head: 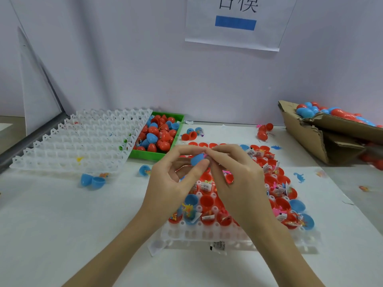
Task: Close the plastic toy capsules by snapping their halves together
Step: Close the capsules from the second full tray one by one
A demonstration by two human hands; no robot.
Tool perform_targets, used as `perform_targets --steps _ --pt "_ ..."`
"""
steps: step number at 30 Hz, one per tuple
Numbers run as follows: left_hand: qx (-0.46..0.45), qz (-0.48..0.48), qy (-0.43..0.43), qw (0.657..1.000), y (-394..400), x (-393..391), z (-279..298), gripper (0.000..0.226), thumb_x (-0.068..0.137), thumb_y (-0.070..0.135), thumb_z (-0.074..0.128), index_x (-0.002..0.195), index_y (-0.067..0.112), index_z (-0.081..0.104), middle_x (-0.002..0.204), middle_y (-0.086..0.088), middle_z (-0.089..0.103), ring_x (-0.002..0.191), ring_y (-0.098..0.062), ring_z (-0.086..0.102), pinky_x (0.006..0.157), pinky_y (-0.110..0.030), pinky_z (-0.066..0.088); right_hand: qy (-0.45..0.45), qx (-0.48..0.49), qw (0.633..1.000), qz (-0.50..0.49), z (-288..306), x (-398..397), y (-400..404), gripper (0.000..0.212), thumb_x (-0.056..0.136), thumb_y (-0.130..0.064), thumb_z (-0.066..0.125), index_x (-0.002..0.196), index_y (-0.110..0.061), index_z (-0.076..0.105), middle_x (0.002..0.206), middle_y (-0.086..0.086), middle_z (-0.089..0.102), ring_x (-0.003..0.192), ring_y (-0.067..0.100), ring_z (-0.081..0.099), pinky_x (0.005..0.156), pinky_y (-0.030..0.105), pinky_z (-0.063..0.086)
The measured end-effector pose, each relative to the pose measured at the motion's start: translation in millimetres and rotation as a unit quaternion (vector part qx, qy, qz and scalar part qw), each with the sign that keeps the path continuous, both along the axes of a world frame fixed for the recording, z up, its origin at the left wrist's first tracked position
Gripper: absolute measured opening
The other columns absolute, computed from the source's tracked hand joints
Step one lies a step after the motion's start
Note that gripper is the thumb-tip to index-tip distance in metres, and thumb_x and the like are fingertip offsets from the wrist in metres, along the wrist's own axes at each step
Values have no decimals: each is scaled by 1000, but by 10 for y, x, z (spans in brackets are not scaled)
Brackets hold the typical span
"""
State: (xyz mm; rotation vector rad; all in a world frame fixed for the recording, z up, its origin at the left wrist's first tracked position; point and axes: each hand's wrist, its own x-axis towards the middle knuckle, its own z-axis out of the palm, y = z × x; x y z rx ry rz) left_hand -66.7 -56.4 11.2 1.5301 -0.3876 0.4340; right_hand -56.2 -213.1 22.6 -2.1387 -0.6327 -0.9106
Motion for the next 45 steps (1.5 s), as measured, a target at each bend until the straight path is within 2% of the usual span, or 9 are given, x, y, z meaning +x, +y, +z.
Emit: perform_targets --steps 3,6,9,14,19,23,34,41,45 --pt "-14 33 4 999 -1 8 10 11 95 15 72 106 15 73 100 4 76 100 -17 74 83 -18 58 5 7 1000 15 -1 -15 27 30 93 -14 70 123 -9 74 106 4 70 87 9 66 82 13 55" --pt "-9 37 19 999 29 21 14 7 96 13 73 101 18 74 95 5 76 95 -16 75 79 -18 59 66 46 996 30 2 -21 45 45 93 -19 72 137 -14 63 107 -6 67 85 6 67 79 11 56" --pt "-3 44 27 999 77 26 40 10 94 10 74 97 19 74 96 3 77 93 -17 76 80 -19 59 154 114 979 69 16 -20 21 35 94 -28 66 128 -20 67 109 -13 69 93 0 68 80 14 57" --pt "-7 39 32 999 152 55 74 12 92 3 75 98 12 72 95 1 77 93 -16 76 83 -20 58 212 111 962 134 19 -7 -23 36 100 -9 62 134 -20 67 113 -7 67 93 10 67 75 17 53" --pt "4 45 31 999 147 36 89 10 91 5 76 97 12 73 90 3 78 87 -11 75 79 -15 57 226 155 950 149 12 -1 -16 34 96 -10 68 129 -18 70 112 -5 70 100 11 70 85 24 59" --pt "-4 36 34 999 139 27 112 11 92 9 76 98 17 74 98 3 79 96 -15 76 83 -20 59 237 199 937 160 21 8 -13 28 93 -12 71 121 -17 72 108 -9 75 102 9 71 86 22 59" --pt "159 66 -58 983 173 5 87 11 96 9 69 106 14 71 103 8 74 97 -13 75 81 -20 60 250 224 927 166 -2 -10 -2 24 96 -15 70 119 -21 74 105 -12 76 101 9 72 84 20 57" --pt "173 29 -68 982 177 5 101 24 96 12 69 119 12 65 109 10 72 104 -13 73 88 -21 58 260 243 917 179 24 -10 -28 24 95 -16 71 118 -20 75 105 -11 77 99 11 73 84 20 58" --pt "119 45 -47 991 134 -3 69 30 94 5 73 119 14 58 107 12 73 104 -12 73 88 -22 59 256 234 919 188 34 -14 -18 25 94 -14 72 119 -18 75 106 -9 77 99 13 73 82 20 58"
